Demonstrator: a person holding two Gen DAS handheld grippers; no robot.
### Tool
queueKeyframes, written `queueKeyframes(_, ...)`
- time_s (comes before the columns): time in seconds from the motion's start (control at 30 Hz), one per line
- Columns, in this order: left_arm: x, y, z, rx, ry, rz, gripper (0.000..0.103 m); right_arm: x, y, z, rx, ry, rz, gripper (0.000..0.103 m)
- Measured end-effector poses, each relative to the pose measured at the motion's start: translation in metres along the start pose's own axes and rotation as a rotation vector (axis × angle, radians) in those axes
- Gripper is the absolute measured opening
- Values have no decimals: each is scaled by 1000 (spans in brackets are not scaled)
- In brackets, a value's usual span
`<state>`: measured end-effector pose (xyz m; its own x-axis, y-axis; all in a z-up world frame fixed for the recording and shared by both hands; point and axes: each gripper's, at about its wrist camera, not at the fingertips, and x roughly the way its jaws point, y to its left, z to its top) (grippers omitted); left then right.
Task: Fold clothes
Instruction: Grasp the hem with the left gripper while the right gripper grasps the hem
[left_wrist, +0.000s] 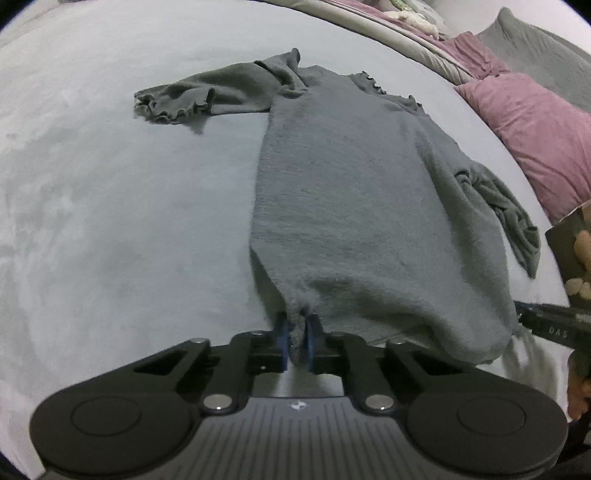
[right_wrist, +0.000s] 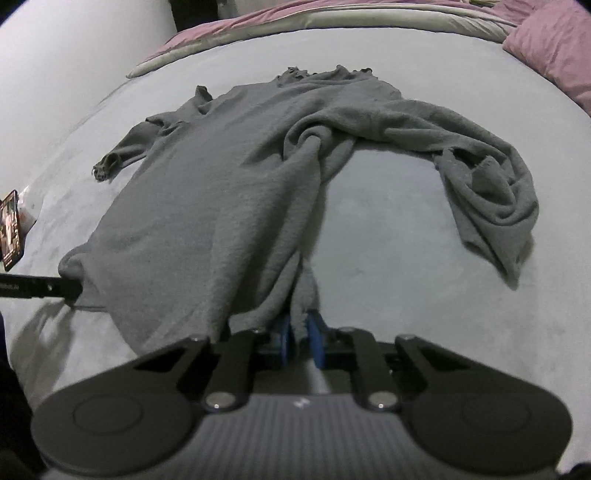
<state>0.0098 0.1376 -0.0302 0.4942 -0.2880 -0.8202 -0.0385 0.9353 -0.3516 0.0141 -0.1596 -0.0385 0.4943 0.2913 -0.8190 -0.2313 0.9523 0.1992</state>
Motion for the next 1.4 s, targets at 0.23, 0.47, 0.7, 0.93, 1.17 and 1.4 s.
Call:
queueKeyframes(0.23,-33,-6,3,-40,-48,-31,5,-45,-11,-2,55,-84,-66,11)
queueKeyframes(0.47,-61,-13,3,-45,-64,-76,5,-101,-18,-6,78,-181,-122,11)
queueKeyframes(0.7,-84,-17,-3,-44,-63,-90,5,-140,-21,-14,90,-229,-141,11)
queueKeyframes(0.93,-98,-24,-14,-8,-23,-76,5,-164,-25,-26,102,-226,-131,11)
queueKeyframes(1.17,-87,-24,-31,17,41,-62,5,-162,-26,-41,111,-176,-141,11)
queueKeyframes(1.4,-66,-23,-45,37,116,-3,5,-139,-30,-53,112,-80,-160,11)
